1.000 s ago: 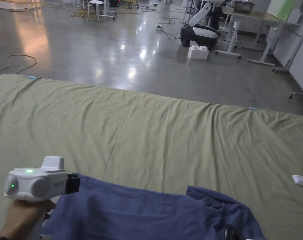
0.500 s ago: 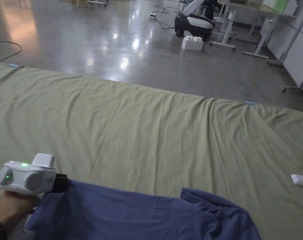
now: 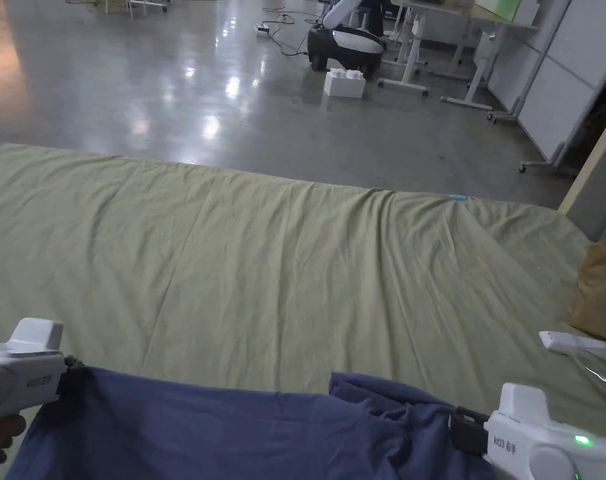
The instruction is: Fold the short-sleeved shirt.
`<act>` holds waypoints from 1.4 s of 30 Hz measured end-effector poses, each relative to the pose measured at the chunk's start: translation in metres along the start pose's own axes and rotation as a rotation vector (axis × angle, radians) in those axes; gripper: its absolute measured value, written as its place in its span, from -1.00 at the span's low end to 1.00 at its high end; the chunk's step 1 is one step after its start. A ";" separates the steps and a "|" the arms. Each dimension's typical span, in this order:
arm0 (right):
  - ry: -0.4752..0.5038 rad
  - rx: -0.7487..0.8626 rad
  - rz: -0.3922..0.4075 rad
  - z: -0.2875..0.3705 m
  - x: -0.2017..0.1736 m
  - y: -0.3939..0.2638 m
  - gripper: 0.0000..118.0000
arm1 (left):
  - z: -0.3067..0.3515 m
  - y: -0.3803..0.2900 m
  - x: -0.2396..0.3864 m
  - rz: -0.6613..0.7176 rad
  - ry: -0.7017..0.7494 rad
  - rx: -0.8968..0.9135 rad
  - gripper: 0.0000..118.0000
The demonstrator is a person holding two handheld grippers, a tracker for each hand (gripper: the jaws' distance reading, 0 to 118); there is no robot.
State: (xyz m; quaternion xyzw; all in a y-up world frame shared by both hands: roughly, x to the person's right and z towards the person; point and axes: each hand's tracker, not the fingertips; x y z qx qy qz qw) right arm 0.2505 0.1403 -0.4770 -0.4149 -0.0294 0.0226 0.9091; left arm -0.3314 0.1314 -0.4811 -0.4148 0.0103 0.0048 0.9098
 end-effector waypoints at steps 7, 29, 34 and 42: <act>0.065 -0.097 0.024 -0.042 0.008 0.012 0.01 | 0.023 -0.004 -0.003 -0.013 0.022 0.049 -0.93; -0.021 0.197 0.133 0.073 -0.013 0.042 -0.96 | 0.115 0.013 -0.006 0.011 0.046 0.196 -0.93; 0.002 0.352 0.100 0.152 -0.008 0.069 -0.96 | 0.176 0.034 -0.012 0.022 0.058 0.312 -0.93; -0.010 0.542 0.101 0.252 -0.003 0.116 -0.96 | 0.276 0.083 -0.026 0.053 0.074 0.474 -0.93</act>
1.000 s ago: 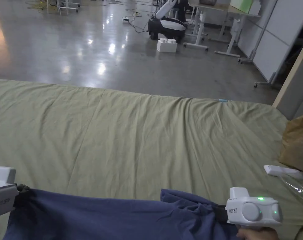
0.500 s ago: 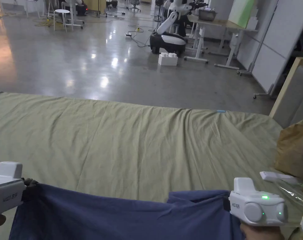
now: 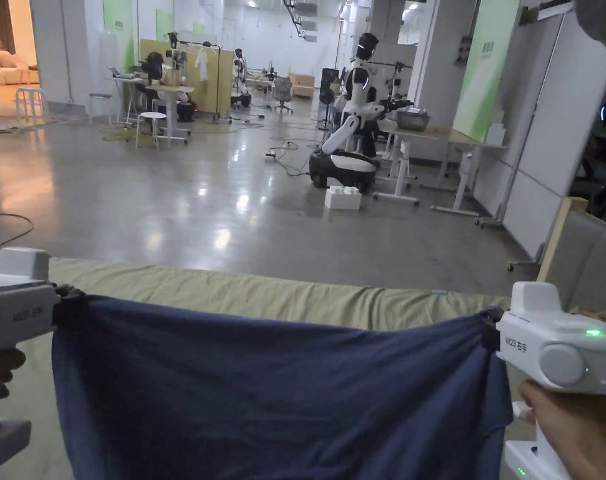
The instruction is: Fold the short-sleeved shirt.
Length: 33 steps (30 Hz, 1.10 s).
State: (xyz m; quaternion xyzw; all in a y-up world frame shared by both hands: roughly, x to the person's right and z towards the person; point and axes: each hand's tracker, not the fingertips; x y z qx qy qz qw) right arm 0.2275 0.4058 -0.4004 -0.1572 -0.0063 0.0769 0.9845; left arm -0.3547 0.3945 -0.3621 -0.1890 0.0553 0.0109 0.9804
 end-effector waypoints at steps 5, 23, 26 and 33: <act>-0.017 0.057 -0.021 0.012 0.010 0.045 -0.96 | 0.020 0.054 -0.001 -0.037 0.017 0.066 -0.93; -0.077 0.255 0.040 0.013 -0.003 0.197 -0.96 | 0.017 0.196 -0.001 -0.099 0.128 0.215 -0.93; -0.089 0.280 0.066 0.008 -0.004 0.204 -0.96 | 0.014 0.201 -0.001 -0.100 0.131 0.222 -0.93; -0.079 0.246 0.064 -0.007 -0.010 0.166 -0.96 | -0.006 0.165 -0.004 -0.120 0.136 0.190 -0.93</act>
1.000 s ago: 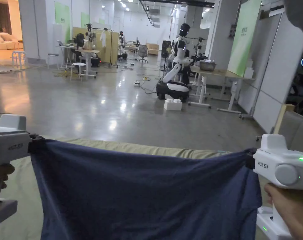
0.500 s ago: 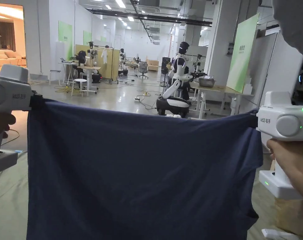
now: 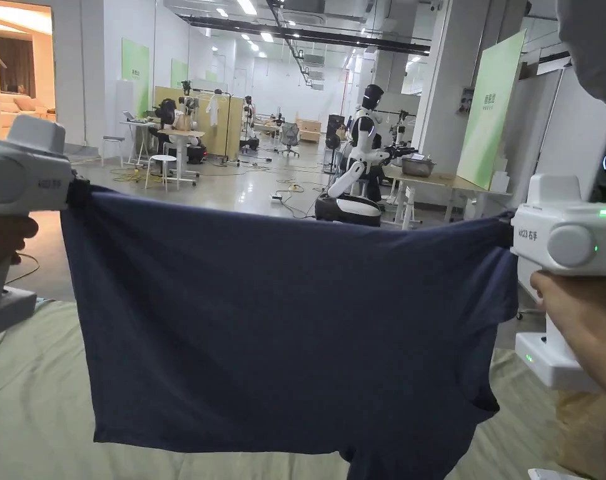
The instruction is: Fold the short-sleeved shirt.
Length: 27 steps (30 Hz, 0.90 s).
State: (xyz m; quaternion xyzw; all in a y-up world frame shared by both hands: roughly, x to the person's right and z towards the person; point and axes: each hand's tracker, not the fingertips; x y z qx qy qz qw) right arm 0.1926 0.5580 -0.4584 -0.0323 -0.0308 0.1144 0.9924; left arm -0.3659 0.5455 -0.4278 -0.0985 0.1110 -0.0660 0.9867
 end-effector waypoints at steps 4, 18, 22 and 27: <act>0.022 -0.065 -0.021 0.001 -0.006 -0.042 -0.96 | -0.002 -0.045 0.006 0.000 -0.013 -0.049 -0.93; 0.069 -0.122 0.037 0.084 -0.002 -0.148 -0.96 | 0.073 -0.167 0.002 0.119 -0.088 -0.088 -0.93; 0.073 -0.129 0.043 0.130 0.002 -0.163 -0.96 | 0.078 -0.170 0.002 0.163 -0.112 -0.111 -0.93; 0.095 -0.202 0.066 0.183 -0.003 -0.193 -0.96 | 0.101 -0.197 -0.009 0.153 -0.126 -0.159 -0.93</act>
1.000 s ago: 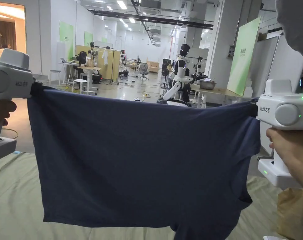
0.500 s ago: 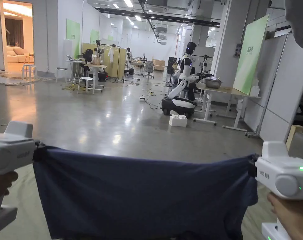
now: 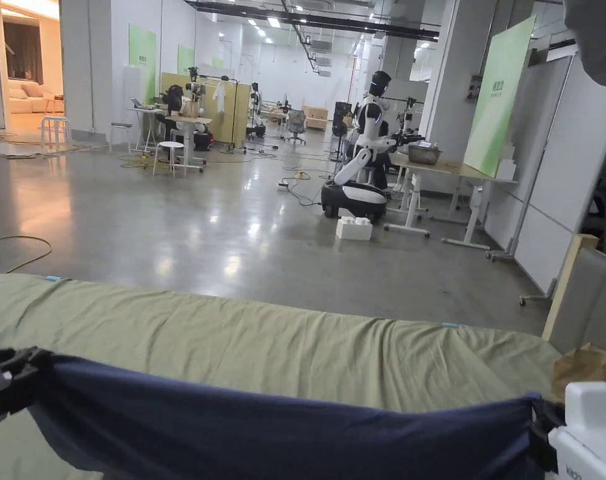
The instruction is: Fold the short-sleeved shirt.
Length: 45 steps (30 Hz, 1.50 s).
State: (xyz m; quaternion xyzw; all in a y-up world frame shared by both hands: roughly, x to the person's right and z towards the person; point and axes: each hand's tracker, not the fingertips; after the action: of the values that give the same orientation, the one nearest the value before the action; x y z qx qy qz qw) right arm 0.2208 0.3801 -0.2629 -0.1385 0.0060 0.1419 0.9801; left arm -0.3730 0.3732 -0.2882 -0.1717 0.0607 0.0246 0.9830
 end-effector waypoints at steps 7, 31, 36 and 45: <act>0.033 -0.209 0.039 0.051 -0.023 -0.085 -0.96 | 0.082 -0.121 -0.027 -0.007 0.019 -0.129 -0.93; 0.112 -0.674 0.029 0.034 -0.069 -0.214 -0.08 | 0.073 -0.244 -0.001 -0.185 0.089 -0.639 -0.37; 0.098 -0.501 -0.052 0.033 -0.079 -0.188 0.41 | 0.076 -0.222 0.018 -0.139 0.082 -0.472 -0.05; 0.005 -0.074 -0.217 0.027 -0.119 -0.142 0.43 | 0.073 -0.188 0.087 -0.154 0.067 -0.087 -0.06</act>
State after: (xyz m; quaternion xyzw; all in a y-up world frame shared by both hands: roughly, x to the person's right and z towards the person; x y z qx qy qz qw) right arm 0.1458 0.2232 -0.1928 -0.1750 -0.0119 0.0348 0.9839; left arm -0.2661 0.2240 -0.1687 -0.2193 0.0793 -0.0543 0.9709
